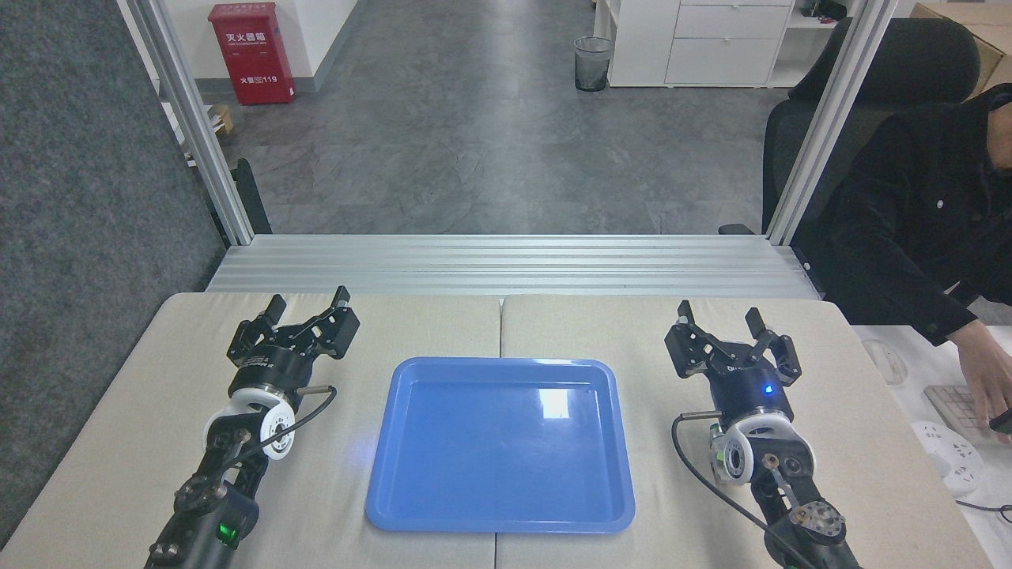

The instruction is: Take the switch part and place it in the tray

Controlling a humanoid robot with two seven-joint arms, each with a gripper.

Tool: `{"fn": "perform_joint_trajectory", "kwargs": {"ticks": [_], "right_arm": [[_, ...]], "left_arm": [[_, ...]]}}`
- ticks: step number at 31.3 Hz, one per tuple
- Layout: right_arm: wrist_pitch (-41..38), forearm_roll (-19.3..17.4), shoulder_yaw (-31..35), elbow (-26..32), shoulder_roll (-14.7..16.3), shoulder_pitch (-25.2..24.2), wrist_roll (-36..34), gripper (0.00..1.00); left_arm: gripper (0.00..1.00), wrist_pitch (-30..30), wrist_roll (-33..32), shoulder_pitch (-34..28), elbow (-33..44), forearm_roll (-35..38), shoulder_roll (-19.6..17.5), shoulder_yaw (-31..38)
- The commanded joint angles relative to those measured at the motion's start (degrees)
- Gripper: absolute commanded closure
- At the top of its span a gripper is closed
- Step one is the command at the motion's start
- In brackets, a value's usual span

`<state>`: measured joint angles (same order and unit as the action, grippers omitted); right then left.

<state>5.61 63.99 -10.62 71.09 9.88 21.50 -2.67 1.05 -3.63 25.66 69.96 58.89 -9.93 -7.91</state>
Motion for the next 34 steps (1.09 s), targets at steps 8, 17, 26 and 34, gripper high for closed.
{"fn": "perform_joint_trajectory", "kwargs": {"ticks": [8, 17, 26, 34], "right_arm": [[0.0, 0.1, 0.0, 0.1, 0.0, 0.9, 0.1, 0.02], [0.0, 0.1, -0.1, 0.1, 0.0, 1.0, 0.1, 0.02], [0.0, 0.1, -0.1, 0.1, -0.1, 1.1, 0.1, 0.02], [0.0, 0.1, -0.1, 0.1, -0.1, 1.1, 0.1, 0.02]], "left_arm": [[0.00, 0.0, 0.0, 0.0, 0.0, 0.0, 0.0, 0.0], [0.00, 0.0, 0.0, 0.0, 0.0, 0.0, 0.0, 0.0], [0.00, 0.0, 0.0, 0.0, 0.0, 0.0, 0.0, 0.0], [0.00, 0.0, 0.0, 0.0, 0.0, 0.0, 0.0, 0.0]]}}
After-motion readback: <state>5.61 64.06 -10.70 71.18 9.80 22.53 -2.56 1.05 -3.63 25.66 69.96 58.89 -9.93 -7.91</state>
